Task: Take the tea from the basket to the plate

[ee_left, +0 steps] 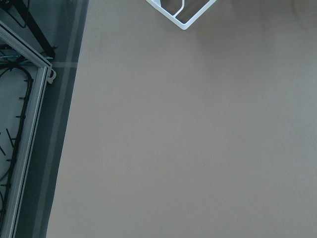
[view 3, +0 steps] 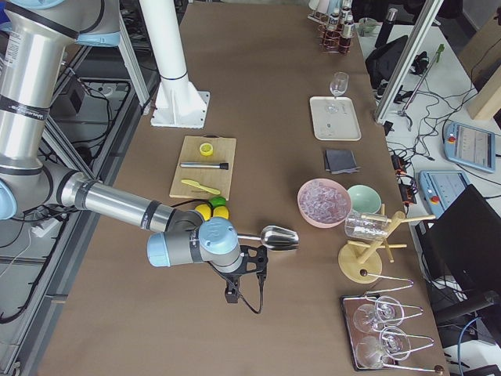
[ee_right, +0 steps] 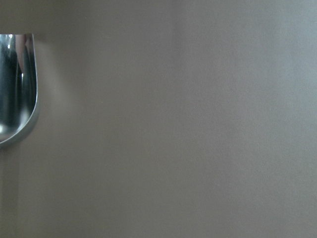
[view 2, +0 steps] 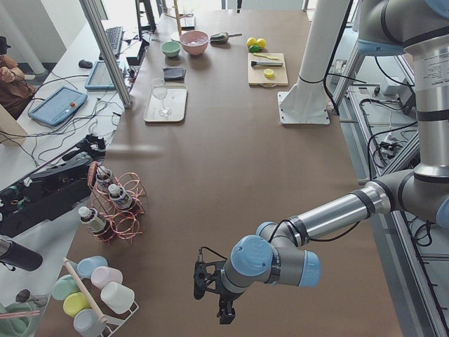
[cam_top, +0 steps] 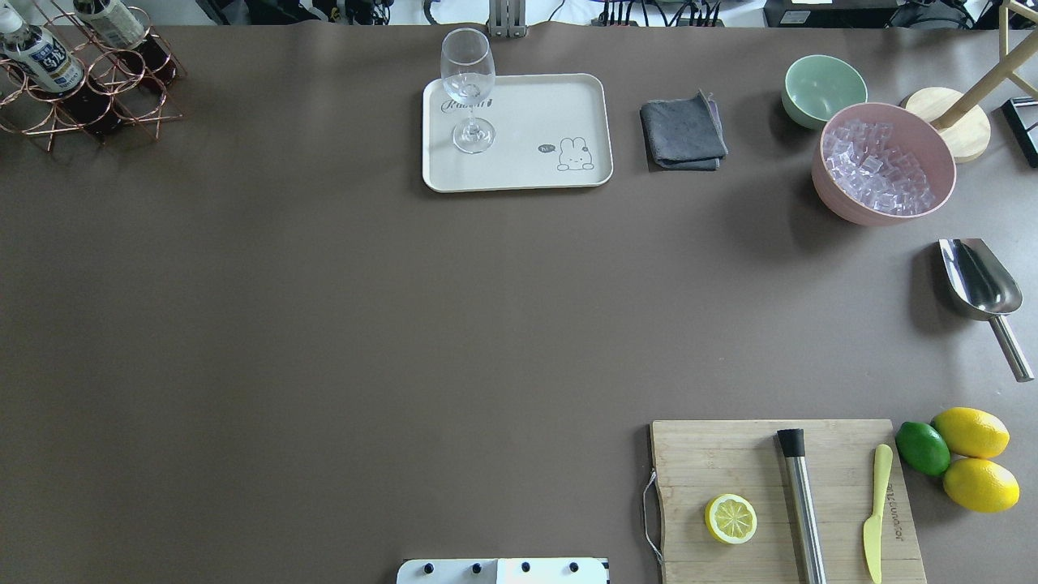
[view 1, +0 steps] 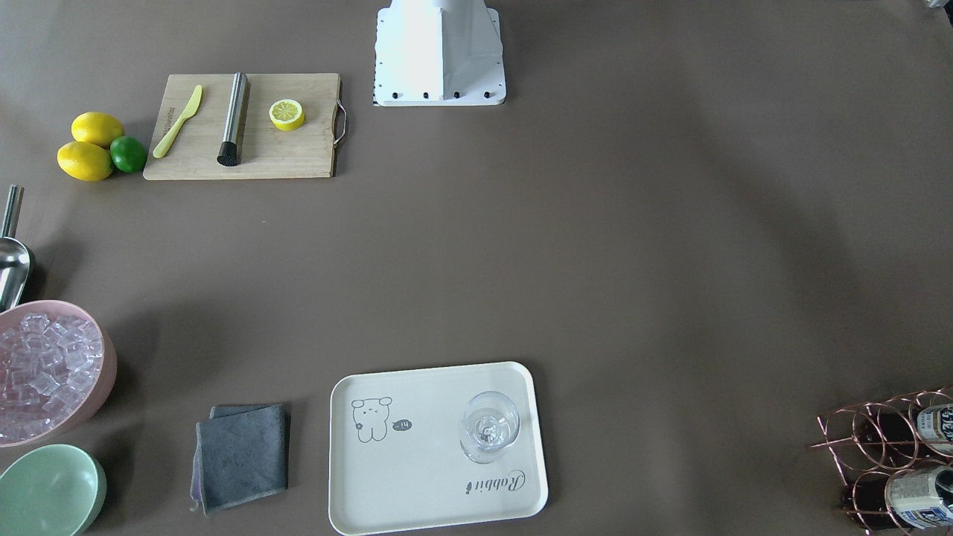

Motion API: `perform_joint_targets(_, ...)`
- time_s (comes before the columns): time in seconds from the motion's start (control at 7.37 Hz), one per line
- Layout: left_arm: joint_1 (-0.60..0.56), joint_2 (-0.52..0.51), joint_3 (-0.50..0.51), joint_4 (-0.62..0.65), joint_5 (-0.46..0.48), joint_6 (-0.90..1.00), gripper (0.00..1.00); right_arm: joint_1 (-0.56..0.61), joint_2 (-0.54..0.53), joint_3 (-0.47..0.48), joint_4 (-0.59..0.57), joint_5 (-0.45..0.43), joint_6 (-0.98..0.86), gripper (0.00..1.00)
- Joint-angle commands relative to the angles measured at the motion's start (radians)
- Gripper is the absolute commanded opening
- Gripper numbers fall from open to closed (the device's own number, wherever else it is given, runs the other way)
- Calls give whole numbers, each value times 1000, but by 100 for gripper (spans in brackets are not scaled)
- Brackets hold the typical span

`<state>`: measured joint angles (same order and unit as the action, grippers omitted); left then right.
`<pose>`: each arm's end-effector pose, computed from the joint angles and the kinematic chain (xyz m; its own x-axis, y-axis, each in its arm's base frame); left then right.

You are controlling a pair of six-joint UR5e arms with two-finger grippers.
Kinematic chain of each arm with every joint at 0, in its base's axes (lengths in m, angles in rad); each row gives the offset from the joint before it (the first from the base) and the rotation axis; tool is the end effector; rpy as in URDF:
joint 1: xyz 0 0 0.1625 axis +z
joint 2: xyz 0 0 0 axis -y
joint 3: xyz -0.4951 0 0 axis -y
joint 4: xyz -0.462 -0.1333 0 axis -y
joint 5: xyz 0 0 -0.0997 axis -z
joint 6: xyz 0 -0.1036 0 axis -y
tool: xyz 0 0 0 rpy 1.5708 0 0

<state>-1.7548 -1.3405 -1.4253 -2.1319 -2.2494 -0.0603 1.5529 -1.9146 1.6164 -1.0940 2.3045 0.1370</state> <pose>-0.1457 -0.4099 0.8750 0.7742 -0.0869 -0.6269 0.2269 0.9628 0.1467 0.0570 -0.3876 0.8224 0.7359 0.0034 0.6771 -0.0837 0.9928 0.0860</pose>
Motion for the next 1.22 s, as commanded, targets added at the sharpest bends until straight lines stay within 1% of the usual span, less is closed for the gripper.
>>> perform_joint_targets(0.0, 0, 1, -1, 0, -1, -1, 98, 12, 2, -3, 0, -1, -1, 100)
perform_joint_targets(0.81, -2, 6, -4, 0, -1, -1, 98, 12, 0, -10, 0, -4, -1, 100)
perform_joint_targets(1.09, -64, 11, -7, 0, -25, 0, 98, 12, 0, -10, 0, -4, -1, 100)
